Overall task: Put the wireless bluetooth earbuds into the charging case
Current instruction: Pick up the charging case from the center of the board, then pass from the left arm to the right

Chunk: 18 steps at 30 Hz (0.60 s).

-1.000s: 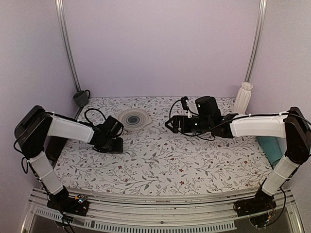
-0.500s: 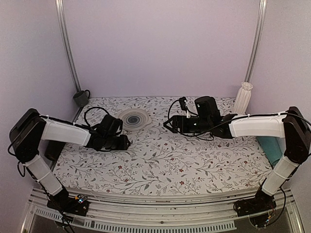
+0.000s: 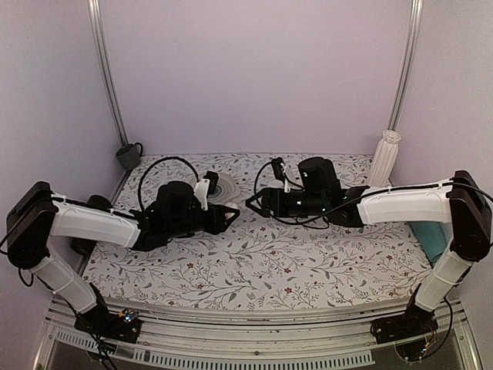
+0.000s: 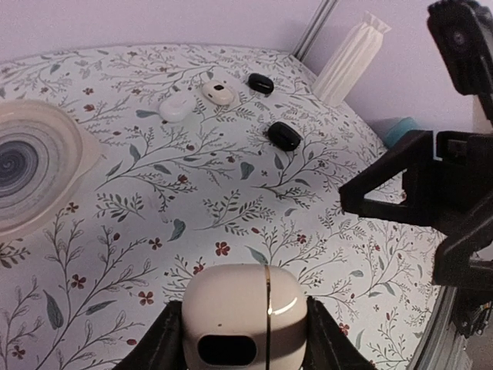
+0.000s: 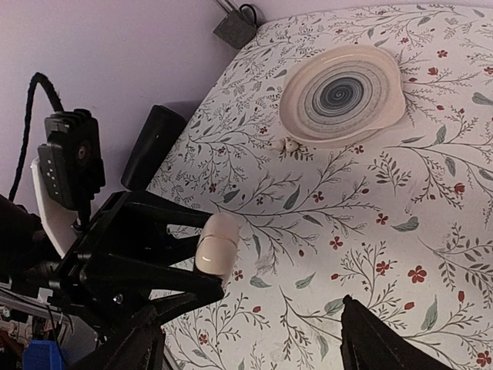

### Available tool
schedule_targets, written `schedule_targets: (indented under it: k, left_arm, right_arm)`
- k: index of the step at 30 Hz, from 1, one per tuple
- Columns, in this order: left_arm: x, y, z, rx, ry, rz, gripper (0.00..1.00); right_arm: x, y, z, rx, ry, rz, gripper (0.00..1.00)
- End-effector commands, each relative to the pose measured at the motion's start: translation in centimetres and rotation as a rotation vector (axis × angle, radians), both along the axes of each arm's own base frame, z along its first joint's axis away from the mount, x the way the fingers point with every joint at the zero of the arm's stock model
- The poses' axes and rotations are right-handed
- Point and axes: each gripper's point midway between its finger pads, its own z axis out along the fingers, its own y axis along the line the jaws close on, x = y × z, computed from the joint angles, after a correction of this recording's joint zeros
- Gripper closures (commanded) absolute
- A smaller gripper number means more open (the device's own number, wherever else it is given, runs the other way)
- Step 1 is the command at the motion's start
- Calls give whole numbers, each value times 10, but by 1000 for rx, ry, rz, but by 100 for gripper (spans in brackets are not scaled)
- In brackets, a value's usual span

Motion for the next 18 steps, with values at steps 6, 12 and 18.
schedule_targets:
  k: [6, 12, 18]
  left_arm:
    - [-22, -22, 53, -42, -243, -102, 71]
    - [-27, -28, 54, -28, -253, -130, 71]
    - [-28, -32, 58, -27, -260, -142, 71]
  right_arm:
    - [-1, 16, 24, 88, 16, -5, 28]
    - [-4, 24, 27, 103, 27, 22, 32]
    - [-14, 37, 22, 102, 44, 74, 39]
